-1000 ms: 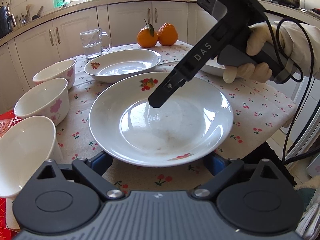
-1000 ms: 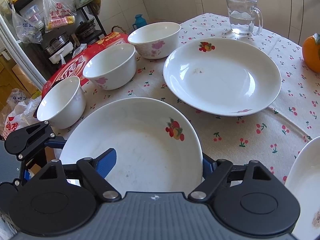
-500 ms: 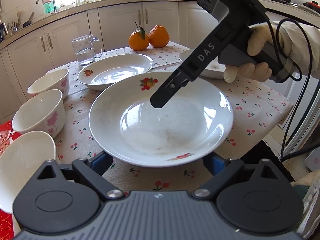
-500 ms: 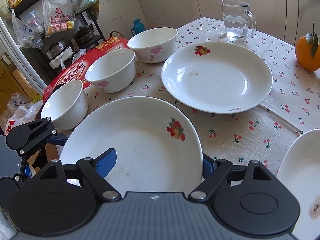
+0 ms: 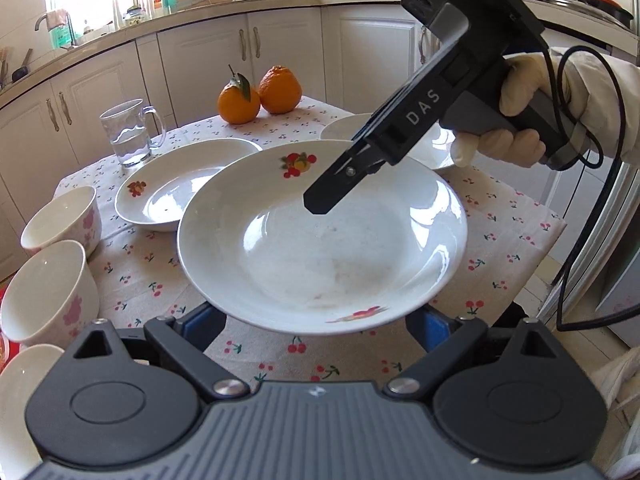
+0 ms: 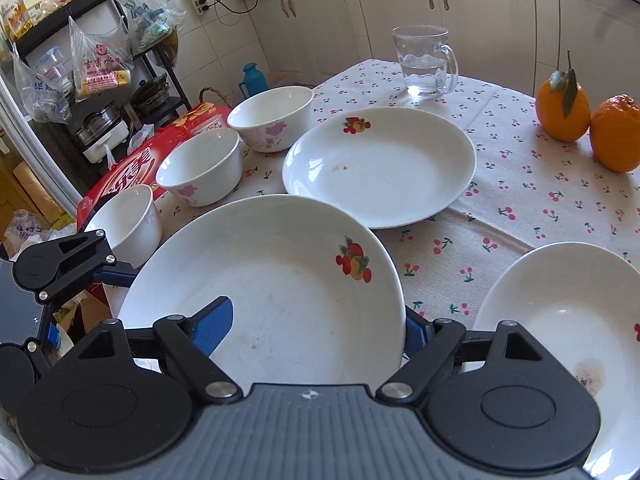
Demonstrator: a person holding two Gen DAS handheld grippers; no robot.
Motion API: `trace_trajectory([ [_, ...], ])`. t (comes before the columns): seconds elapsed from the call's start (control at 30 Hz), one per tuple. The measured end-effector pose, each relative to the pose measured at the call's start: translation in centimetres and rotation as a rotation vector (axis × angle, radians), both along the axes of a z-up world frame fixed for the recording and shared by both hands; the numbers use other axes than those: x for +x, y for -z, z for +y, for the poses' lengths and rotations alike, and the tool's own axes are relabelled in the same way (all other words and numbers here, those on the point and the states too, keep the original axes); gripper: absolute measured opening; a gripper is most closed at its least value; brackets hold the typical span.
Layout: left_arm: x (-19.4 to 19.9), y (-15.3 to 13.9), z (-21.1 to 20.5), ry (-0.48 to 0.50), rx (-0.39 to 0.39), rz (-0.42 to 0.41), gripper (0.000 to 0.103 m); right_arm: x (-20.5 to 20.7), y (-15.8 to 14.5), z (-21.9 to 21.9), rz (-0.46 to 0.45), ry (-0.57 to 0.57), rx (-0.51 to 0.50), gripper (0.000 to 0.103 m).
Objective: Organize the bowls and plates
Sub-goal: 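Lift the large plate with the right gripper toward the other fruit-decal plate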
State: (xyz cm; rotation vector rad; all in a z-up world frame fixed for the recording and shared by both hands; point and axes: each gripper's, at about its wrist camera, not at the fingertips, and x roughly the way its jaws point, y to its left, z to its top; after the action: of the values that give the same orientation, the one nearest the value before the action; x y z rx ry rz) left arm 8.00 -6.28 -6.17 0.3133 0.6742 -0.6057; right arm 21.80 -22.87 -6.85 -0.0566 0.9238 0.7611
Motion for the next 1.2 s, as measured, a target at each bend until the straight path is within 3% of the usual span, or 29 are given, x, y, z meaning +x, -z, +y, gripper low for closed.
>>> trace_trajectory([
  [0.73, 6.0, -0.5, -9.0, 0.196, 0.000, 0.019, 0.096, 1.1, -1.1, -11.3, -0.049, 0.225, -0.007, 0.089],
  [1.2, 7.8, 0.2, -11.9, 0.239, -0.012, 0.036, 0.096, 1.8, -0.3, -15.6, -0.044, 0.319, 0.010, 0.089],
])
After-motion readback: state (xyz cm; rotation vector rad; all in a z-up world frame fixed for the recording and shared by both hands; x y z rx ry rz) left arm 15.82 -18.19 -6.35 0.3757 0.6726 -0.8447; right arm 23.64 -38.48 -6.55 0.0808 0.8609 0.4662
